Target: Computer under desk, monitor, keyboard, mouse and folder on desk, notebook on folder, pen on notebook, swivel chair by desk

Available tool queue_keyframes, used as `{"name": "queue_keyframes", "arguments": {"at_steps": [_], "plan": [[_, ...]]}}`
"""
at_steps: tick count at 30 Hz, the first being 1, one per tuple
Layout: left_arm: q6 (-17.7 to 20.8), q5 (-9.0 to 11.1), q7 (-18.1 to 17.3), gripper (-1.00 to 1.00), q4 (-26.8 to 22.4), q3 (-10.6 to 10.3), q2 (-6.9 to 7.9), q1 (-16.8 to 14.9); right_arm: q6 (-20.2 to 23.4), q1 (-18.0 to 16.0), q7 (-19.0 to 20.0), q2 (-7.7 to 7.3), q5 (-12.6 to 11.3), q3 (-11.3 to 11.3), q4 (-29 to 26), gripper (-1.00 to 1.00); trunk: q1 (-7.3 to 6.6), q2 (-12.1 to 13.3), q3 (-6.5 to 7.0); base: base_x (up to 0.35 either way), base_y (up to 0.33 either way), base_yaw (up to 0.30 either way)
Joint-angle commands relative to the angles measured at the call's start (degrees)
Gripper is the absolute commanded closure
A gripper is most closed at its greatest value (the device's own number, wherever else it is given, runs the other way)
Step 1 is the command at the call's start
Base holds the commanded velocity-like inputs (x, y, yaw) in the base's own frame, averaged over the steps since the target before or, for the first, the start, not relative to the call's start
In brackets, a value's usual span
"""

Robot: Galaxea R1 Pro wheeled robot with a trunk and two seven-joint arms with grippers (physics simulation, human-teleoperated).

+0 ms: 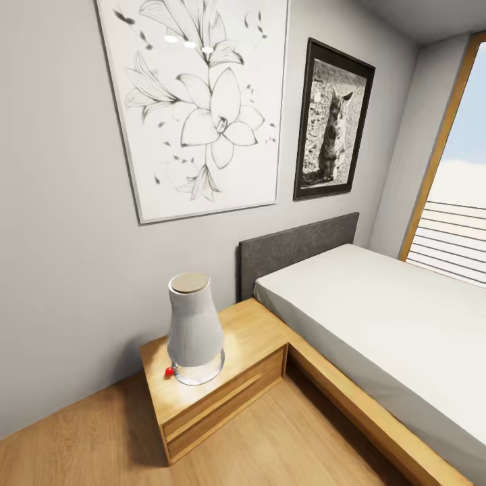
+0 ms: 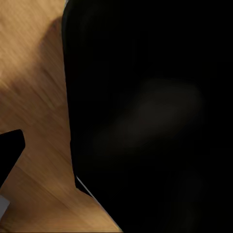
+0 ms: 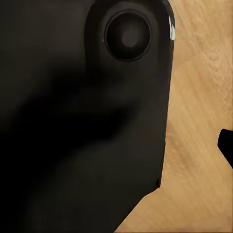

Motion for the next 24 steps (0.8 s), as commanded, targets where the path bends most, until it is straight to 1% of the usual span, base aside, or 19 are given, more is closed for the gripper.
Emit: {"name": "queue_keyframes", "arguments": {"at_steps": [1, 3, 8, 10, 16, 24], "plan": [[0.3, 0.0, -0.3, -1.00, -0.3, 0.0, -0.33, 0.1, 0.3, -0.1, -0.2, 0.33, 0.3, 0.3, -0.2, -1.00, 0.00, 0.0, -0.03, 0.000, 0.000, 0.000], [0.3, 0.0, -0.3, -1.00, -1.0, 0.0, -0.98, 0.1, 0.5, -0.1, -0.2, 0.88, 0.4, 0.4, -0.1, -1.00, 0.00, 0.0, -0.03, 0.000, 0.000, 0.000], [0.2, 0.0, -0.3, -1.00, -1.1, 0.0, -2.58, 0.1, 0.2, -0.1, -0.2, 0.87, 0.4, 0.5, -0.1, -1.00, 0.00, 0.0, -0.03, 0.000, 0.000, 0.000], [0.2, 0.0, -0.3, -1.00, -1.2, 0.0, -3.06, 0.1, -0.3, -0.1, -0.2, 0.56, 0.4, 0.5, -0.1, -1.00, 0.00, 0.0, -0.03, 0.000, 0.000, 0.000], [0.2, 0.0, -0.3, -1.00, -1.3, 0.0, -3.23, 0.1, -1.5, -0.1, -0.2, 0.30, 0.4, 0.4, -0.1, -1.00, 0.00, 0.0, -0.03, 0.000, 0.000, 0.000], [0.2, 0.0, -0.3, -1.00, -1.3, 0.0, -3.25, 0.1, -1.6, -0.1, -0.2, 0.27, 0.4, 0.4, -0.1, -1.00, -1.75, 3.2, 1.41, 0.000, 0.000, 0.000]]}}
